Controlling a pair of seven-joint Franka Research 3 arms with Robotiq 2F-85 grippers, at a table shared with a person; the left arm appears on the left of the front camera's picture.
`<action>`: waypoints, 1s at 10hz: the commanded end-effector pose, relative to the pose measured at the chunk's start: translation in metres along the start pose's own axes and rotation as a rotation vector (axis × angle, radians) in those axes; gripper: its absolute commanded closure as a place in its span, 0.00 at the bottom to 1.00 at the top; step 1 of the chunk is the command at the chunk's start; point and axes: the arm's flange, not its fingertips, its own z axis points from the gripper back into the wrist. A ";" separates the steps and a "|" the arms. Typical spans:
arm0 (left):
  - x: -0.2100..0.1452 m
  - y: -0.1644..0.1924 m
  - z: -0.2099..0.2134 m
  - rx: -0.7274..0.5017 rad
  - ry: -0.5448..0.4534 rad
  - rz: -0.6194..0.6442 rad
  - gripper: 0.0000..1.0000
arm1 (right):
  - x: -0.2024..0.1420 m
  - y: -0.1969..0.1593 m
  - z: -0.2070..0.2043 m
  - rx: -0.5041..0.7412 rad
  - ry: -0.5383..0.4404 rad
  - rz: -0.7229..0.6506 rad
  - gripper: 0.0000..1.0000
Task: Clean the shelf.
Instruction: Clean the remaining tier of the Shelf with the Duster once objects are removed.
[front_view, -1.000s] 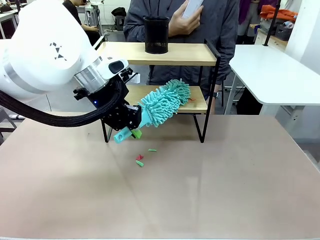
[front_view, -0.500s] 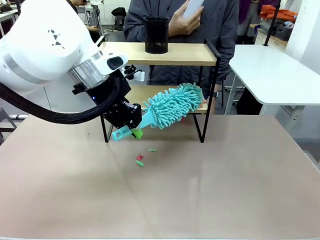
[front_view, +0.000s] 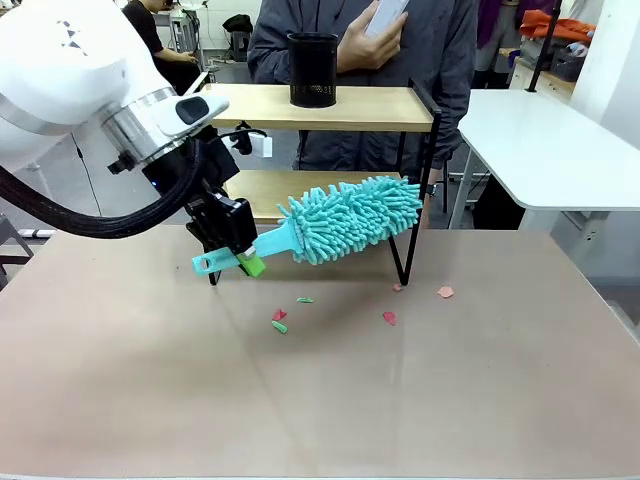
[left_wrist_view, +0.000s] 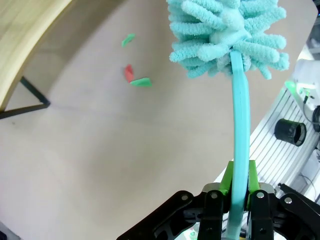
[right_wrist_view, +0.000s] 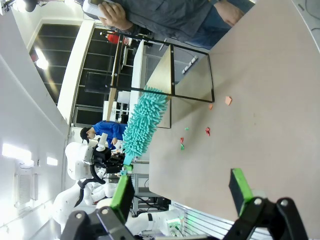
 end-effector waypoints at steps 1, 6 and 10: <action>-0.013 0.002 0.009 0.018 -0.002 -0.010 0.89 | 0.002 0.000 -0.001 0.020 -0.012 0.025 0.00; -0.040 0.007 0.038 -0.067 -0.002 -0.027 0.89 | 0.002 0.000 -0.001 0.020 -0.012 0.025 0.00; -0.169 0.004 0.116 -0.311 0.060 -0.133 0.89 | 0.002 0.000 -0.001 0.020 -0.012 0.025 0.00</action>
